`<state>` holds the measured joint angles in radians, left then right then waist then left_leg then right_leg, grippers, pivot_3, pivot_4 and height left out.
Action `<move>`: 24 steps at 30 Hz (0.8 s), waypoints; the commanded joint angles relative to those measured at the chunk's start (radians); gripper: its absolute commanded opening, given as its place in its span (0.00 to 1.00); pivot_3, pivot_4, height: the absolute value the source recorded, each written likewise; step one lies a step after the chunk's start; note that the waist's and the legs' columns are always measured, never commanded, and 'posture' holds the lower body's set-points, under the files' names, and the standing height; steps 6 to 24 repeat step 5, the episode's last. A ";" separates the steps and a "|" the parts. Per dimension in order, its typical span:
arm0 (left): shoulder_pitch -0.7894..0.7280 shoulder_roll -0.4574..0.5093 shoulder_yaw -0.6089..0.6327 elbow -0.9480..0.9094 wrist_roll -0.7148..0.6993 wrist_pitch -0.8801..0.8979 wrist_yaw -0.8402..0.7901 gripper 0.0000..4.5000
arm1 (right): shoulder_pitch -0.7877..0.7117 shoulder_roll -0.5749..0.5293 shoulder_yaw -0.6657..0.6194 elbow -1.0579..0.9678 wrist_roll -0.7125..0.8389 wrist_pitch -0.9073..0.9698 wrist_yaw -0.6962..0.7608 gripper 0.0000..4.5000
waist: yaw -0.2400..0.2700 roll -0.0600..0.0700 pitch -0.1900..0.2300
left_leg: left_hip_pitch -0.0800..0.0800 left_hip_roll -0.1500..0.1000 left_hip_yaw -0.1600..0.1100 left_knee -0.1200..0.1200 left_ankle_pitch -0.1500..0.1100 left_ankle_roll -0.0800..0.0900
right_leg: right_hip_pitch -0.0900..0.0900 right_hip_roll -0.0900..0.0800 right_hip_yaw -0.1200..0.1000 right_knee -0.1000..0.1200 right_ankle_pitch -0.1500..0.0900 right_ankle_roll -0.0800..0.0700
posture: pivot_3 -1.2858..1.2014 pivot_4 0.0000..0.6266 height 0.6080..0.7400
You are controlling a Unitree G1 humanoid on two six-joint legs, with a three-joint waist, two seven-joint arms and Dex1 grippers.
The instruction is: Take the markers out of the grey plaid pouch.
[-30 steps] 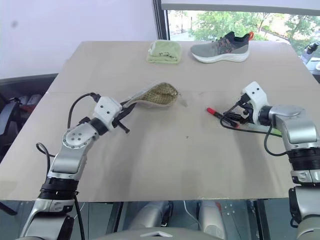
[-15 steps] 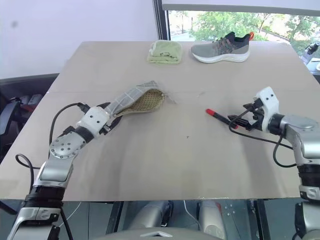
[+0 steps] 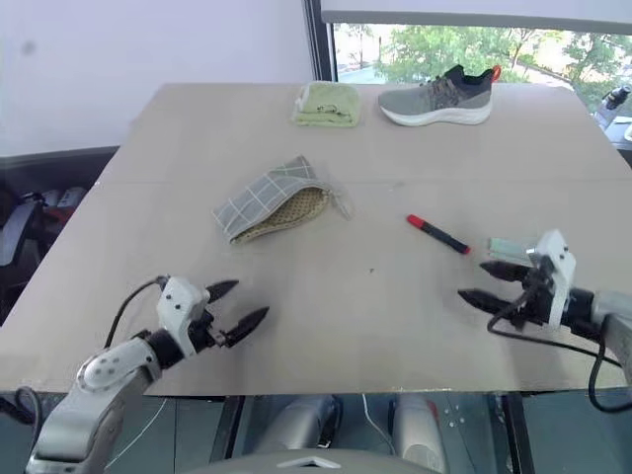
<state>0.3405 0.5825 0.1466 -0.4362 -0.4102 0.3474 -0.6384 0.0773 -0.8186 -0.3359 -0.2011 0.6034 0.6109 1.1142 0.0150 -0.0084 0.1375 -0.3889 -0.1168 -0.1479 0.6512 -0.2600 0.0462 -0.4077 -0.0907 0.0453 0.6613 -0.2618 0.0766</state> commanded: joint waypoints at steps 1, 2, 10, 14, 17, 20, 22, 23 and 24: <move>0.086 -0.005 0.047 -0.066 -0.060 0.025 -0.024 0.99 | 0.033 0.020 -0.037 0.044 -0.009 -0.120 0.045 1.00 | -0.001 0.000 0.000 | 0.003 0.001 0.000 0.000 0.000 0.000 | 0.002 0.000 0.000 0.000 0.000 0.000 | 0.52 0.24 1.00; 0.105 -0.004 0.052 -0.068 -0.062 0.025 -0.028 0.99 | 0.046 0.017 -0.031 0.066 -0.028 -0.161 0.062 1.00 | -0.001 0.002 0.001 | 0.008 0.002 0.001 -0.001 0.000 0.000 | 0.008 0.001 0.000 -0.002 0.000 0.000 | 0.52 0.24 1.00; 0.145 0.003 0.059 -0.074 -0.058 0.009 -0.046 0.99 | 0.058 0.007 -0.023 0.128 -0.060 -0.233 0.092 1.00 | -0.001 0.004 0.002 | 0.011 0.002 0.001 -0.002 -0.001 0.001 | 0.012 0.001 0.000 -0.004 0.000 0.000 | 0.52 0.24 1.00; 0.145 0.003 0.059 -0.074 -0.058 0.009 -0.046 0.99 | 0.058 0.007 -0.023 0.128 -0.060 -0.233 0.092 1.00 | -0.001 0.004 0.002 | 0.011 0.002 0.001 -0.002 -0.001 0.001 | 0.012 0.001 0.000 -0.004 0.000 0.000 | 0.52 0.24 1.00; 0.145 0.003 0.059 -0.074 -0.058 0.009 -0.046 0.99 | 0.058 0.007 -0.023 0.128 -0.060 -0.233 0.092 1.00 | -0.001 0.004 0.002 | 0.011 0.002 0.001 -0.002 -0.001 0.001 | 0.012 0.001 0.000 -0.004 0.000 0.000 | 0.52 0.24 1.00; 0.145 0.003 0.059 -0.074 -0.058 0.009 -0.046 0.99 | 0.058 0.007 -0.023 0.128 -0.060 -0.233 0.092 1.00 | -0.001 0.004 0.002 | 0.011 0.002 0.001 -0.002 -0.001 0.001 | 0.012 0.001 0.000 -0.004 0.000 0.000 | 0.52 0.24 1.00; 0.145 0.003 0.059 -0.074 -0.058 0.009 -0.046 0.99 | 0.058 0.007 -0.023 0.128 -0.060 -0.233 0.092 1.00 | -0.001 0.004 0.002 | 0.011 0.002 0.001 -0.002 -0.001 0.001 | 0.012 0.001 0.000 -0.004 0.000 0.000 | 0.52 0.24 1.00; 0.145 0.003 0.059 -0.074 -0.058 0.009 -0.046 0.99 | 0.058 0.007 -0.023 0.128 -0.060 -0.233 0.092 1.00 | -0.001 0.004 0.002 | 0.011 0.002 0.001 -0.002 -0.001 0.001 | 0.012 0.001 0.000 -0.004 0.000 0.000 | 0.52 0.24 1.00; 0.145 0.003 0.059 -0.074 -0.058 0.009 -0.046 0.99 | 0.058 0.007 -0.023 0.128 -0.060 -0.233 0.092 1.00 | -0.001 0.004 0.002 | 0.011 0.002 0.001 -0.002 -0.001 0.001 | 0.012 0.001 0.000 -0.004 0.000 0.000 | 0.52 0.24 1.00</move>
